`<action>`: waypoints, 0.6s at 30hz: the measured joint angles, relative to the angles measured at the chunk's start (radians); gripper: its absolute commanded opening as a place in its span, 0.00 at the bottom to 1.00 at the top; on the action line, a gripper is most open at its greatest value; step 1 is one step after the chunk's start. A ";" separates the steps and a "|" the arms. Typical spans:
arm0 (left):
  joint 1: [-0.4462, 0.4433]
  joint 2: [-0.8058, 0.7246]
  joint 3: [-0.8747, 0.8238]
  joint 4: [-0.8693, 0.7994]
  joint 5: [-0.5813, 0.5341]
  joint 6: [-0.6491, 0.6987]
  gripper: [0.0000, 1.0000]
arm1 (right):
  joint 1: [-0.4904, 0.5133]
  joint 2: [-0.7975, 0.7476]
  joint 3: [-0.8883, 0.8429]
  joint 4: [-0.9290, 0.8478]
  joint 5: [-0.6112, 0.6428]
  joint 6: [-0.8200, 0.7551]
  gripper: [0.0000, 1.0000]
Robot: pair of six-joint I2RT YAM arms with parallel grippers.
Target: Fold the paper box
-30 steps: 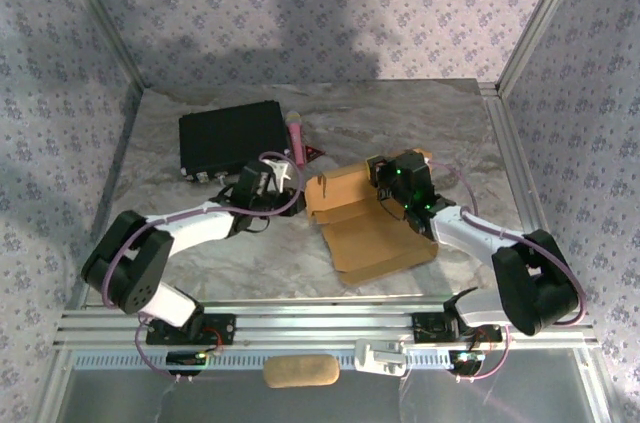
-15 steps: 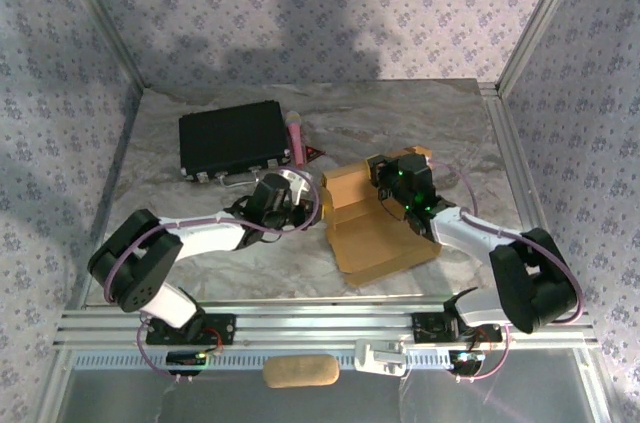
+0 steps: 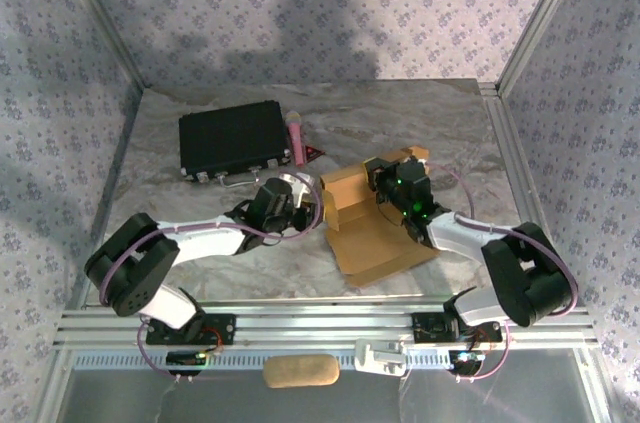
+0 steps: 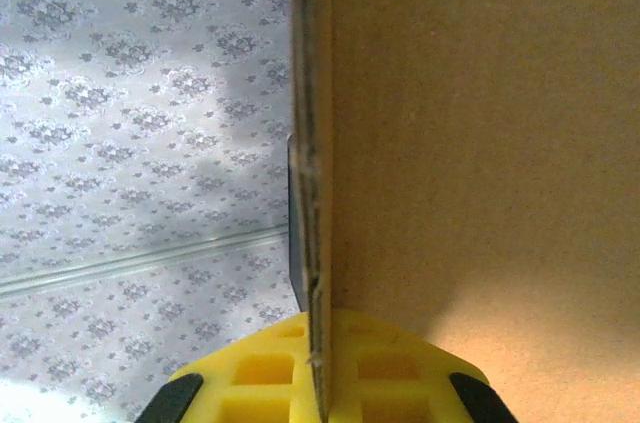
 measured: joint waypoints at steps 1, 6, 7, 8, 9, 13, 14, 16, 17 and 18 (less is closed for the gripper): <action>-0.002 -0.002 -0.002 0.002 -0.006 -0.001 0.38 | 0.004 0.004 -0.010 0.024 0.006 -0.009 0.00; -0.024 -0.002 -0.002 0.005 -0.023 -0.002 0.39 | 0.019 0.024 -0.065 0.146 0.024 -0.049 0.00; -0.030 -0.002 -0.002 0.007 -0.028 -0.003 0.39 | 0.021 0.028 -0.075 0.168 0.026 -0.056 0.00; -0.037 -0.002 -0.002 0.008 -0.035 -0.004 0.39 | 0.023 0.031 -0.083 0.187 0.027 -0.062 0.00; -0.042 -0.002 -0.002 0.010 -0.041 -0.006 0.39 | 0.025 0.032 -0.089 0.201 0.031 -0.068 0.00; -0.068 -0.002 -0.005 0.016 -0.082 -0.011 0.40 | 0.036 0.036 -0.119 0.266 0.049 -0.089 0.00; -0.076 -0.005 -0.008 0.018 -0.099 -0.014 0.41 | 0.038 0.040 -0.122 0.280 0.051 -0.093 0.00; -0.088 -0.012 -0.013 0.018 -0.138 -0.021 0.42 | 0.041 0.059 -0.120 0.311 0.053 -0.097 0.00; -0.090 -0.021 -0.019 0.018 -0.160 -0.025 0.44 | 0.043 0.070 -0.117 0.323 0.054 -0.099 0.00; -0.092 -0.032 -0.026 0.017 -0.179 -0.028 0.44 | 0.047 0.081 -0.111 0.332 0.058 -0.099 0.00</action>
